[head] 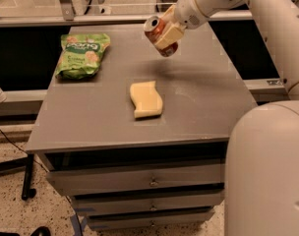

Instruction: Knock coke can over

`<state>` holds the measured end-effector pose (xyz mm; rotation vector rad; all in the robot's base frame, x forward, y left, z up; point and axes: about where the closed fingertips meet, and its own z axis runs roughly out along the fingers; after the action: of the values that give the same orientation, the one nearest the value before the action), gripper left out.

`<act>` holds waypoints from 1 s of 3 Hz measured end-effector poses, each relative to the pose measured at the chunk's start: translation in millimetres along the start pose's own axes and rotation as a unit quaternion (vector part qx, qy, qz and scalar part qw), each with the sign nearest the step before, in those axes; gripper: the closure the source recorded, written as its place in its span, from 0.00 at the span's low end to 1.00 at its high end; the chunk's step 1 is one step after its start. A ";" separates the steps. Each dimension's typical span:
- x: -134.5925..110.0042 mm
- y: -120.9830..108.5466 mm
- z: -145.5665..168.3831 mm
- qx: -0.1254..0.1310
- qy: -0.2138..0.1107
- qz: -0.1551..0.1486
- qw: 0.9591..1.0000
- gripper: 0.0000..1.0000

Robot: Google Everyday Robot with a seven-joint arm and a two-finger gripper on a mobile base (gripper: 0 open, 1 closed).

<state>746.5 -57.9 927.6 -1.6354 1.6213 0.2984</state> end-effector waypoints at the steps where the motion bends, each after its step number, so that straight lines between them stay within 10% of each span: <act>1: 16.7 20.7 14.7 -0.054 0.101 -0.093 0.989 1.00; 3: 35.2 35.2 34.0 -0.113 0.213 -0.203 0.949 0.82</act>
Offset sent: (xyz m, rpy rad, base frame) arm -0.0216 -0.0073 -0.0596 -0.6976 -0.0520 0.3255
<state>731.5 -56.2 869.2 -2.2829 1.5381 -0.0976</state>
